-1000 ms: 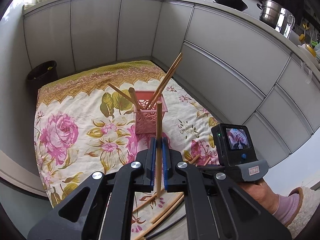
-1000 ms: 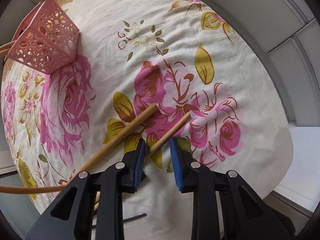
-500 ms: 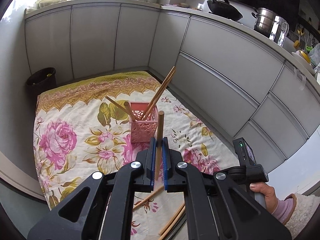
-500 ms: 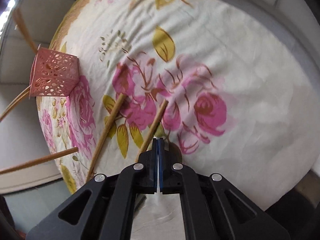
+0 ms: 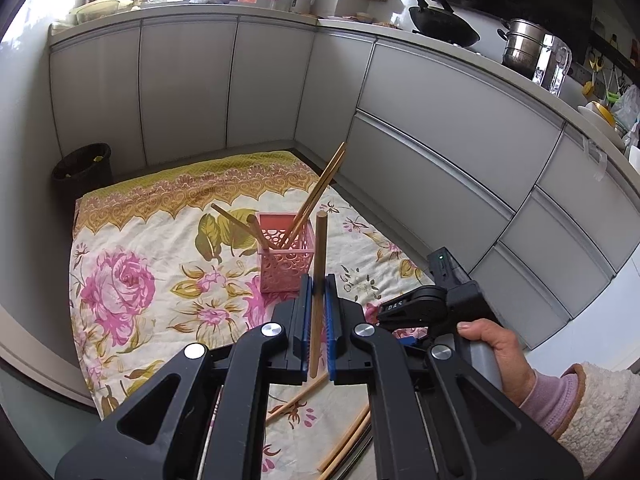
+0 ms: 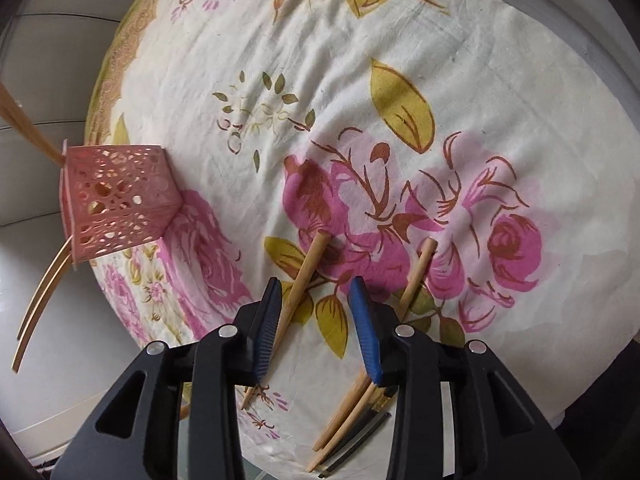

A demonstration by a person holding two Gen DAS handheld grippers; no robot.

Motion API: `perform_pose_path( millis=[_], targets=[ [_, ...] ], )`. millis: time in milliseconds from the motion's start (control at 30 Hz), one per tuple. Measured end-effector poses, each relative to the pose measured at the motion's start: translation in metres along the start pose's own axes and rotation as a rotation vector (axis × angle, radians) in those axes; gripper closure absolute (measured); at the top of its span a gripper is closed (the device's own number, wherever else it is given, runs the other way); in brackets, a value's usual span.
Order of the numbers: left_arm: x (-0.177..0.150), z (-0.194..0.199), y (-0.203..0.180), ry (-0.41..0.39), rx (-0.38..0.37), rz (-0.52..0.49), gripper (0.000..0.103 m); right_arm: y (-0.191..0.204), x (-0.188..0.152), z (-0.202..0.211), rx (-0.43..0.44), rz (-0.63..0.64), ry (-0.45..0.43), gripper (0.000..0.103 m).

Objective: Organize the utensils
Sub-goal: 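Lift the chopstick with the left tool while the right tool regrasps a chopstick, then carry both held chopsticks upright over the pink holder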

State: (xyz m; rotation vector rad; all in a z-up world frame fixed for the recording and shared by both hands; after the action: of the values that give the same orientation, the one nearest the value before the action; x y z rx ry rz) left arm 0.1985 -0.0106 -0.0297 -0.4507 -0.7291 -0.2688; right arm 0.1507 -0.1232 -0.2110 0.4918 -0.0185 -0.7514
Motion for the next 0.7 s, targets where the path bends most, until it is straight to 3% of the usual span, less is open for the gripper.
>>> perform_pose_path(
  millis=[67,200,267,300,367,400,433,600,700],
  targets=[
    [0.001,0.002,0.001,-0.003,-0.003,0.002,0.098,0.009,0.006,-0.001,-0.063,0.013,-0.021,0.064],
    [0.005,0.005,0.002,-0.014,-0.007,0.008,0.098,0.037,0.009,-0.019,-0.282,0.17,0.007,0.04],
    [0.007,0.008,0.004,-0.022,-0.008,0.012,0.098,0.049,0.003,-0.028,-0.432,0.285,-0.004,0.039],
    [0.008,0.01,0.005,-0.026,-0.008,0.015,0.098,0.054,0.0,-0.029,-0.475,0.323,-0.045,0.045],
    [0.01,0.015,0.008,-0.036,-0.009,0.024,0.098,0.06,-0.003,-0.027,-0.457,0.345,-0.115,0.06],
    [0.01,0.017,0.009,-0.039,-0.008,0.027,0.098,0.061,-0.002,-0.023,-0.442,0.351,-0.148,0.083],
    [0.011,0.018,0.009,-0.042,-0.007,0.028,0.098,0.061,-0.002,-0.021,-0.41,0.367,-0.168,0.09],
    [0.013,0.023,0.008,-0.057,-0.01,0.037,0.098,0.042,0.001,-0.007,-0.138,0.348,-0.163,0.093],
    [0.015,0.024,0.007,-0.063,-0.014,0.037,0.098,0.024,0.005,0.01,-0.069,0.331,-0.214,0.093]
  ],
)
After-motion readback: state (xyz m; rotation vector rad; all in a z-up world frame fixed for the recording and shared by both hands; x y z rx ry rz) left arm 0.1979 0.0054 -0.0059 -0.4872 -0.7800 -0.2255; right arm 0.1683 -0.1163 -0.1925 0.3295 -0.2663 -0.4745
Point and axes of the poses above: each gripper's, at about its wrist camera, not at the fingertips, and z roughly against the way its jaws point, y to its left, x to its top, the point moved 9 cm from there along -z, roughly the way its jaws point, and after that the axes turned 9 degrees about z, right-handed, at the moved point
